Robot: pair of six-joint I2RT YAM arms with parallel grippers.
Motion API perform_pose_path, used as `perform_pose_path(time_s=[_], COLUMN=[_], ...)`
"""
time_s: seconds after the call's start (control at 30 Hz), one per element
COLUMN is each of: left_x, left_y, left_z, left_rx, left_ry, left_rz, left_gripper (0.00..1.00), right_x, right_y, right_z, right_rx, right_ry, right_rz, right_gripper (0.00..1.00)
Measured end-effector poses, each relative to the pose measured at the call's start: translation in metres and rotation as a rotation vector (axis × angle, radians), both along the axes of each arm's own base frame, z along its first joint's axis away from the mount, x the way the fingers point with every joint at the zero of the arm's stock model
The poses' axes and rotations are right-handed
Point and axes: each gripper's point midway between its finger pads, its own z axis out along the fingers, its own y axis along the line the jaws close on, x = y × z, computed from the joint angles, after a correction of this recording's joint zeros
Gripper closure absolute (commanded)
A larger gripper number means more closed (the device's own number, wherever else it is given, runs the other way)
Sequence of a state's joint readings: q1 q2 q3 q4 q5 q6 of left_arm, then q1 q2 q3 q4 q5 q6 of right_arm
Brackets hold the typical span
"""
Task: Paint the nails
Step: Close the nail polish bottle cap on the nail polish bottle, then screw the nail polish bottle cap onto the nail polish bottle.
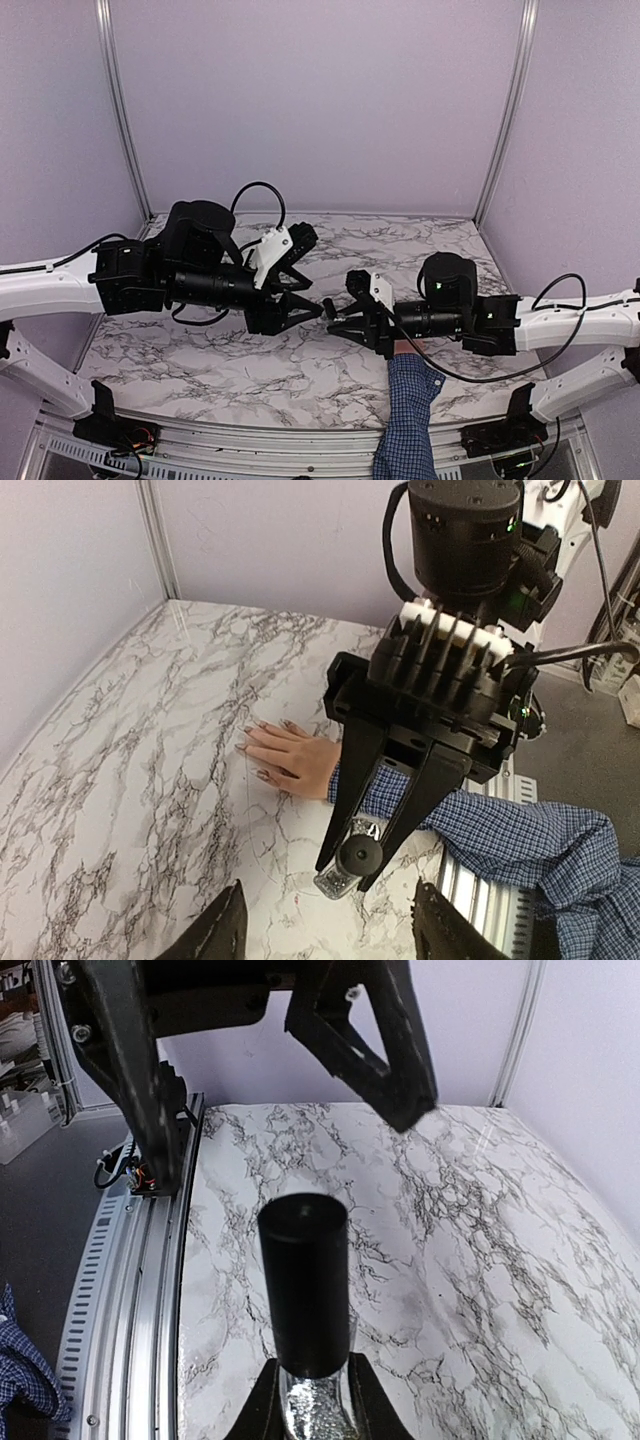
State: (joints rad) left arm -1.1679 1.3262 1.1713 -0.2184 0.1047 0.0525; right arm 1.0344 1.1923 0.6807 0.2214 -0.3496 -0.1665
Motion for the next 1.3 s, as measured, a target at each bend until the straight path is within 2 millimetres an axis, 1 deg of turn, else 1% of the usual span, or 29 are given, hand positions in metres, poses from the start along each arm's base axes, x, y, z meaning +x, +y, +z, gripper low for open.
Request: perform_pose_path(time_s=[0.07,0.17,0.27,0.33,0.47,0.67,0.83,1.1,1.23,1.3], left_x=[0.001,0.008,0.017,0.025,0.037,0.049,0.054,0.058,0.058,0.057], left_y=[0.007,0.016,0.023,0.024,0.013,-0.007,-0.019,-0.029,-0.033,-0.034], left_z=[0.009,0.019,0.023,0.025,0.027,0.017,0.015,0.012,0.011,0.01], left_rx=[-0.057,-0.149,-0.217,-0.243,-0.276,-0.268,-0.277,-0.277,-0.278,-0.279], left_ry=[-0.015,-0.035,-0.046,-0.049,-0.044,-0.011,0.007,0.019,0.023,0.029], left_rz=[0.025,0.094,0.172,0.217,0.266,0.295,0.302,0.305,0.298,0.293], left_gripper=[0.41,0.41,0.43,0.45,0.5,0.56,0.59,0.67,0.78,0.81], right_x=[0.003,0.014,0.022,0.026,0.033,0.042,0.045,0.045,0.045,0.045], right_y=[-0.001,-0.006,-0.01,-0.011,-0.011,-0.011,-0.011,-0.008,-0.008,-0.008], right_z=[0.0,0.002,0.006,0.008,0.012,0.011,0.014,0.011,0.011,0.011], right_rx=[0.008,0.031,0.058,0.074,0.101,0.116,0.137,0.133,0.132,0.132], right_ry=[0.018,0.046,0.062,0.075,0.1,0.133,0.135,0.14,0.139,0.138], right_rz=[-0.014,-0.062,-0.104,-0.13,-0.171,-0.224,-0.25,-0.255,-0.257,-0.26], right_gripper=[1.0,1.0,1.0,1.0,1.0,1.0,1.0,1.0,1.0,1.0])
